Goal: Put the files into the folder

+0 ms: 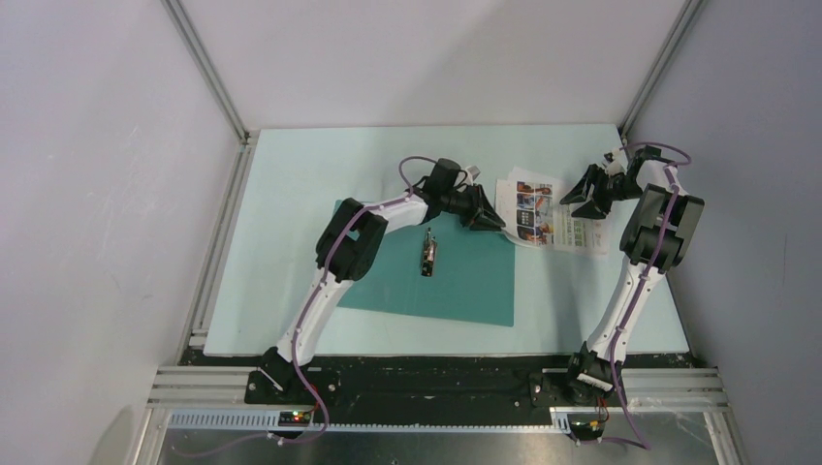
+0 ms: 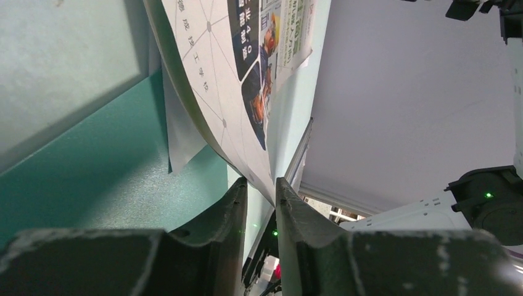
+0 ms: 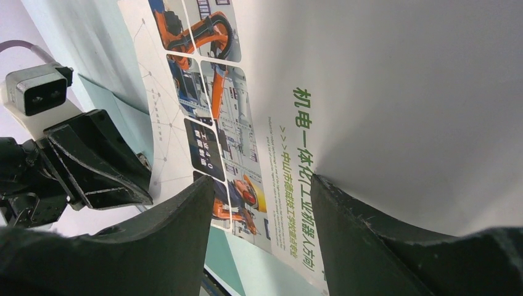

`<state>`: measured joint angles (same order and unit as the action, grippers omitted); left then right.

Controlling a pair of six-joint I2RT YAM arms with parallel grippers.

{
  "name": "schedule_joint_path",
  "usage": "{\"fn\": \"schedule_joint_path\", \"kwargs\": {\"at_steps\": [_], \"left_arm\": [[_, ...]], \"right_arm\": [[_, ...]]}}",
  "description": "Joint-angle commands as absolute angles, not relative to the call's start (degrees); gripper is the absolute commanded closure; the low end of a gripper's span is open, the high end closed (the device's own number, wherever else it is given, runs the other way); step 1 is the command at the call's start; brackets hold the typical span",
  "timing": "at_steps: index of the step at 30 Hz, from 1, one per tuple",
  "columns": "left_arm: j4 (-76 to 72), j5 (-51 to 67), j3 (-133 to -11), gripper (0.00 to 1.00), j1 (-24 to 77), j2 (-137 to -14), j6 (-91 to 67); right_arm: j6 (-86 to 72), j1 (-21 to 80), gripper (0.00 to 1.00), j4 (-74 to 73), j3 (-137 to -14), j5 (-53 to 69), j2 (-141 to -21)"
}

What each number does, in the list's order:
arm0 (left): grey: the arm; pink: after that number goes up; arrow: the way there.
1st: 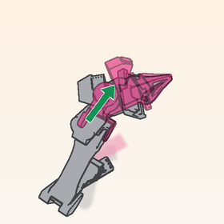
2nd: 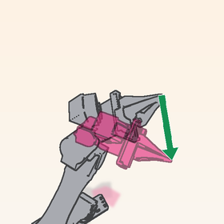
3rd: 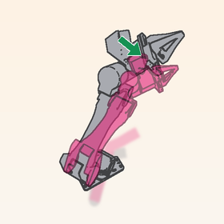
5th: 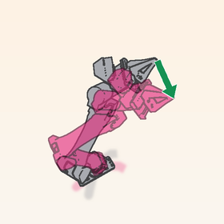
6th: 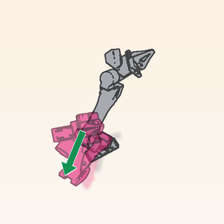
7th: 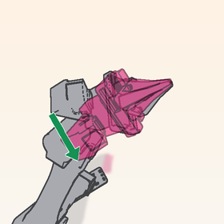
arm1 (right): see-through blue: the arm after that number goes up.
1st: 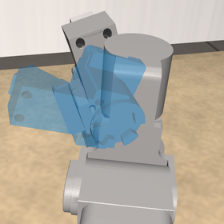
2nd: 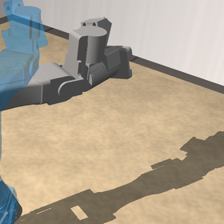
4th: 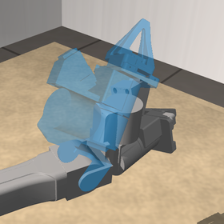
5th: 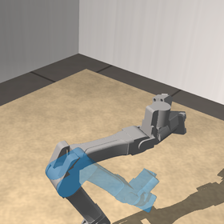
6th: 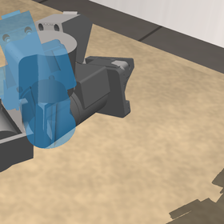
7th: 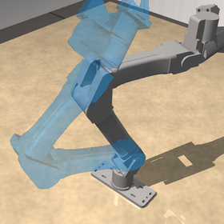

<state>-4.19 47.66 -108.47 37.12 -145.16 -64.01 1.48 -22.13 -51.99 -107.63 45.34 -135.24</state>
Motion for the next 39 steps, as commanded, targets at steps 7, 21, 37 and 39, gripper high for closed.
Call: {"fn": "schedule_joint_path", "kwargs": {"at_steps": [7,21,37,39], "left_arm": [[-0.41,45.97,-112.90,0.73,37.82,-139.96,-60.60],[6.11,43.88,-114.30,0.70,38.57,-138.81,-57.55],[10.93,37.78,-112.93,0.62,39.04,-139.43,-56.88],[11.85,36.66,-111.91,0.62,39.03,-139.59,-57.06]], "right_arm": [[1.78,-21.45,0.36,-51.89,-106.00,41.74,-133.73],[1.68,-21.53,0.35,-51.57,-105.91,41.76,-133.59],[0.44,-14.72,0.34,-50.49,-102.87,46.15,-131.29],[0.44,-14.76,0.34,-50.41,-101.90,44.70,-131.91]]}}
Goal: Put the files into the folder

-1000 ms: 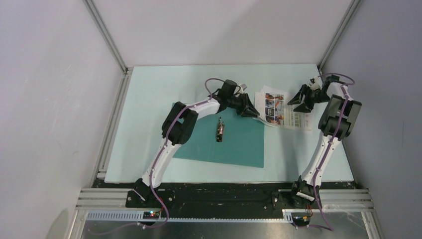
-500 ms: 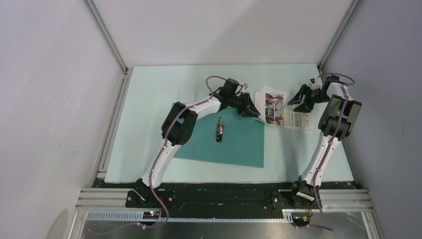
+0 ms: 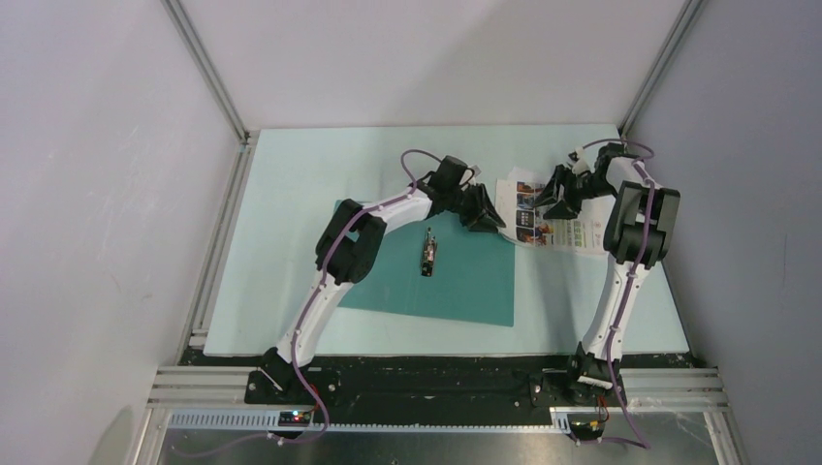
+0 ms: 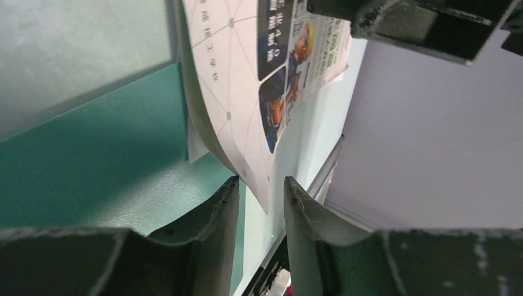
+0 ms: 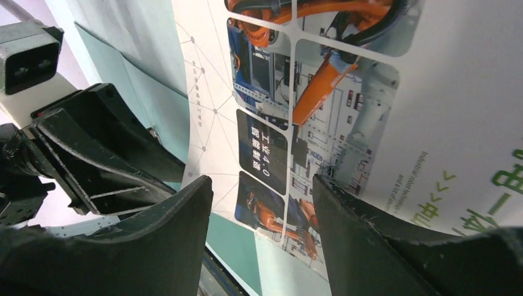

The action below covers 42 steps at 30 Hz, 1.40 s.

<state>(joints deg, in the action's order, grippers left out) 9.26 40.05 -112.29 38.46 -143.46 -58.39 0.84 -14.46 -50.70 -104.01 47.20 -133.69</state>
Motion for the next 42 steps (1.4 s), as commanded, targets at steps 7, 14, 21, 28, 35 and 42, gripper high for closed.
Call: {"fn": "schedule_joint_path", "kwargs": {"at_steps": [7,14,21,28,35,42], "left_arm": [[12.05,35.60,-110.21,0.63,39.28,-140.54,-58.32],[12.00,36.23,-110.53,0.68,39.83,-142.32,-60.08],[10.55,37.82,-111.80,0.94,40.18,-142.85,-60.48],[9.88,39.98,-112.87,1.00,37.89,-139.36,-56.74],[9.90,44.18,-113.62,1.00,30.19,-131.43,-52.16],[9.88,44.48,-108.50,1.00,21.62,-124.44,-51.47]], "right_arm": [[0.26,-14.20,0.34,-50.01,-102.04,44.37,-133.19],[-1.43,-12.69,0.34,-49.35,-102.67,45.05,-133.66],[-1.60,-12.09,0.34,-49.22,-102.71,45.09,-133.96],[-2.10,-12.21,0.35,-49.06,-106.92,46.09,-130.65],[-3.83,-10.67,0.32,-51.86,-110.18,40.47,-116.78],[-5.76,-2.24,0.27,-57.00,-104.44,30.90,-102.45]]}}
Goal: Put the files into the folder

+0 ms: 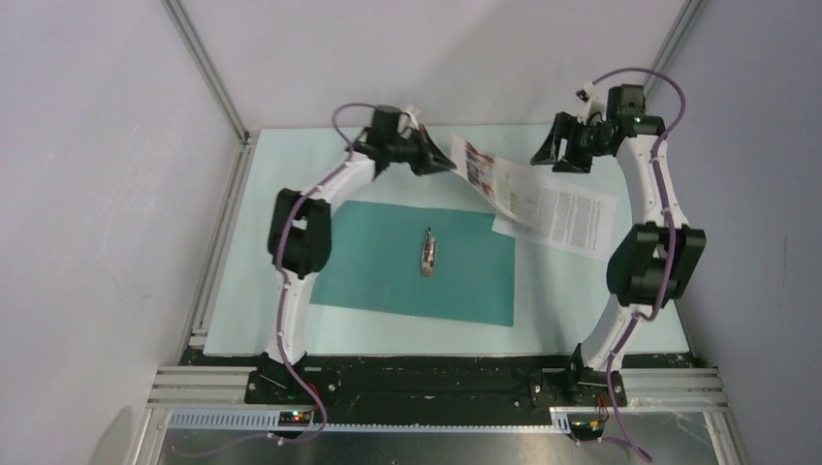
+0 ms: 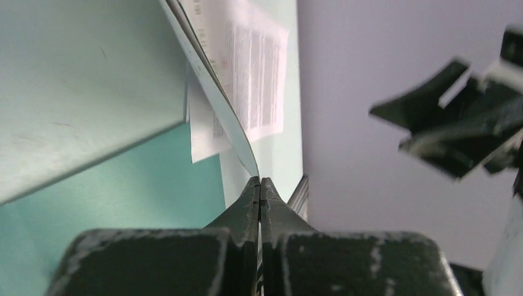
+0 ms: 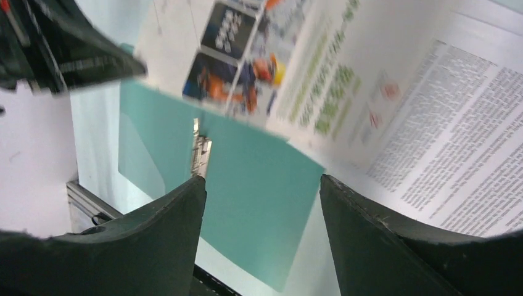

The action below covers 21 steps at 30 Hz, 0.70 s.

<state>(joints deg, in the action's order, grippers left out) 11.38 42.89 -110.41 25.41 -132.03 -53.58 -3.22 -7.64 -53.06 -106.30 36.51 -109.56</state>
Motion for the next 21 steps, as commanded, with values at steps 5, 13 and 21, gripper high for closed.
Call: {"fn": "schedule_joint_path", "kwargs": {"at_steps": [5,13,21], "left_arm": [[10.25,40.03,-104.59,1.00,18.57,-120.48,-53.19],[17.26,32.81,-98.77,1.00,17.57,-120.42,-65.86],[18.82,34.04,-93.06,1.00,17.71,-120.13,-77.40]], "right_arm": [[-18.17,4.72,0.16,-54.08,-100.51,29.31,-105.43],[-40.07,11.01,0.08,-45.30,-106.32,42.38,-121.20],[-49.66,11.47,0.01,-45.45,-100.56,39.46,-122.58]]}}
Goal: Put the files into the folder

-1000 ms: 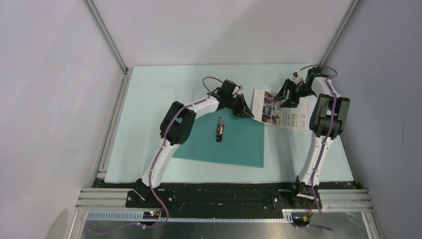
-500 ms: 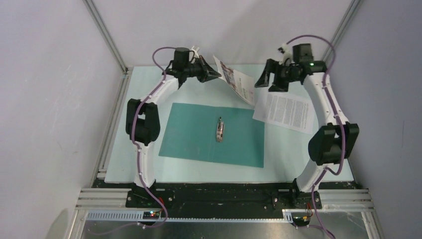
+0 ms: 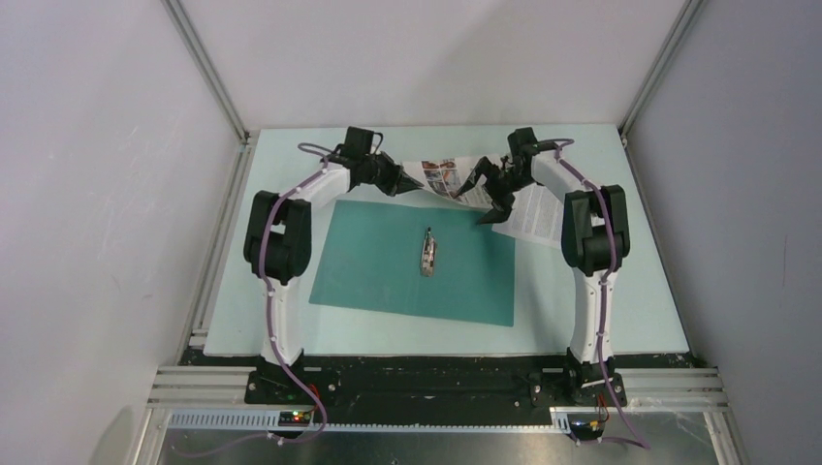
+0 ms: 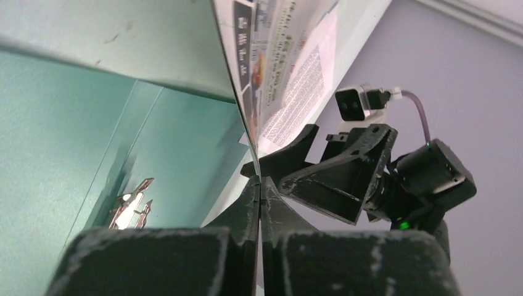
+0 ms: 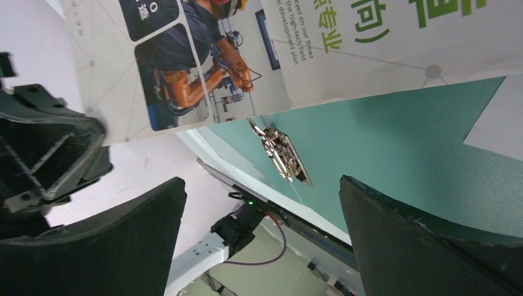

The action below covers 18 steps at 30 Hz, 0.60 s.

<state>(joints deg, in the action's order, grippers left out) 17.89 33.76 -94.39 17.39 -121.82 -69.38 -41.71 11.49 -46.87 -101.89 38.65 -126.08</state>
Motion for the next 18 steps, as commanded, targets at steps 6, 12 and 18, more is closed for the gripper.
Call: {"fn": "schedule_joint_path", "kwargs": {"at_steps": [6,12,18], "left_arm": [[20.69,36.50,-87.39,1.00,20.12,-117.04,-82.81],[21.66,37.54,-83.33,1.00,21.96,-114.50,-85.19],[23.67,38.12,-83.93,1.00,22.50,-114.09,-87.03]], "right_arm": [[-52.43,11.61,0.01,-43.29,-102.69,39.10,-126.46],[-52.28,12.09,0.00,-43.01,-105.16,38.44,-128.42],[-49.69,11.93,0.01,-46.29,-104.55,34.57,-125.73]]}}
